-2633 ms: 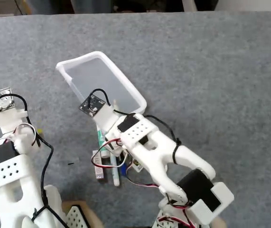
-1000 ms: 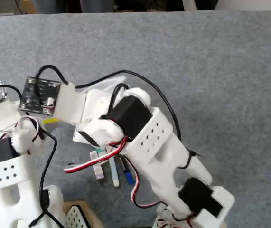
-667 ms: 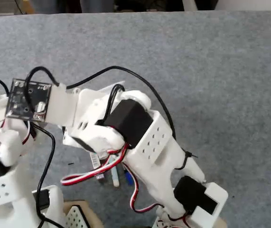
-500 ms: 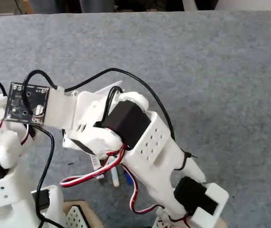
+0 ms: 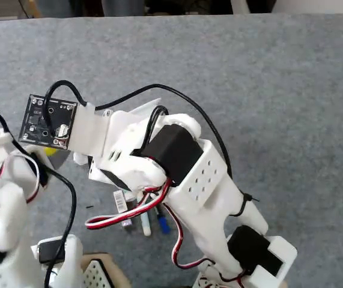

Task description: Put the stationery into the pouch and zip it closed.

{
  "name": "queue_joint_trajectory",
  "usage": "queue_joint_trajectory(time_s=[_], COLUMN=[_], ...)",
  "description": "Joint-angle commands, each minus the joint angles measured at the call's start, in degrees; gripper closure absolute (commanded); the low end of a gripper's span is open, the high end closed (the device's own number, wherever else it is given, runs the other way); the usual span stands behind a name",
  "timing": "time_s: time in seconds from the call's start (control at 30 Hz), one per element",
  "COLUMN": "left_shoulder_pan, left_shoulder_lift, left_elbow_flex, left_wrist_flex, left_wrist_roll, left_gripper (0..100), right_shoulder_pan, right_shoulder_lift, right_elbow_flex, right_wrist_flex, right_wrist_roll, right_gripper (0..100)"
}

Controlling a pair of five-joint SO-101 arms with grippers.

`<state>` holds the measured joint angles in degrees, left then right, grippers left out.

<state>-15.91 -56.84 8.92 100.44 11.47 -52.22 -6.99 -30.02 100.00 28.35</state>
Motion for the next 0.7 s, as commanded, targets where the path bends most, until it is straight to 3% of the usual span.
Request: queue_joint_trajectory(time_s=[0.0,0.37,0.67], left_shoulder_pan=[3.91,6.11,5.76], left_shoulder_lift=[0.18,0.18,0.09], left_elbow_flex=[-1.45,2.24,6.02], left_wrist_flex=[0.53,0.44,0.44], left_wrist_roll=[0.79,2.73,-0.09], left_gripper=[63,63,63], right_shoulder_pan=[1.67,1.76,2.64], right_shoulder_lift=[0.22,-0.04,-0.22], right_elbow_flex=[0.13,-0.31,-0.40], right_wrist_flex=[-0.79,-0.70,-0.62], right_wrist_roll=[0.53,0.26,0.18], right_gripper=[98.6,98.6,98.6])
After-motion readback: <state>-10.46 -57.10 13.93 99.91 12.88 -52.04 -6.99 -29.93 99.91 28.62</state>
